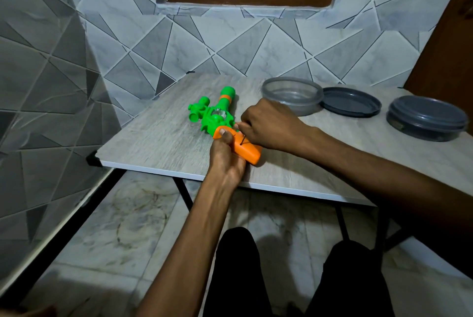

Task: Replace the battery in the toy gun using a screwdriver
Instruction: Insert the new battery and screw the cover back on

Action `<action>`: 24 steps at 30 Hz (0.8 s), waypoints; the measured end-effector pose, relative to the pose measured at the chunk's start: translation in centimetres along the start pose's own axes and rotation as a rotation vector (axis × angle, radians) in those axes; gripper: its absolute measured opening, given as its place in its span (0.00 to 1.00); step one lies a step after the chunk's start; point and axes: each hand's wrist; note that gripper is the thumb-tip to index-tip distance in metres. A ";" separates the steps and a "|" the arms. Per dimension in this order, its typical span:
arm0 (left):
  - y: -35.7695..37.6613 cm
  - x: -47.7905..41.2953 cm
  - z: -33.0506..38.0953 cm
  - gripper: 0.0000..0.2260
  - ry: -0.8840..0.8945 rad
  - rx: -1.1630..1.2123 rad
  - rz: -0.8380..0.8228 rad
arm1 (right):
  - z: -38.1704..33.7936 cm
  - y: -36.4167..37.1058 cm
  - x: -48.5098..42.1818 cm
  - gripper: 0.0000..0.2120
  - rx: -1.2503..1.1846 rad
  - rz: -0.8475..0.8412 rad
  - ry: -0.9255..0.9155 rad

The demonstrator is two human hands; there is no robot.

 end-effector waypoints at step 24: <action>-0.2 -0.3 0.1 0.13 -0.033 -0.039 -0.002 | 0.3 0.5 -0.3 0.08 -0.035 -0.016 -0.167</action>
Point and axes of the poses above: each hand's wrist, its own x-axis away from the middle knuckle, its own y-axis out of the palm, z = x × y, and after that the axes turned 1 degree about x, right-handed
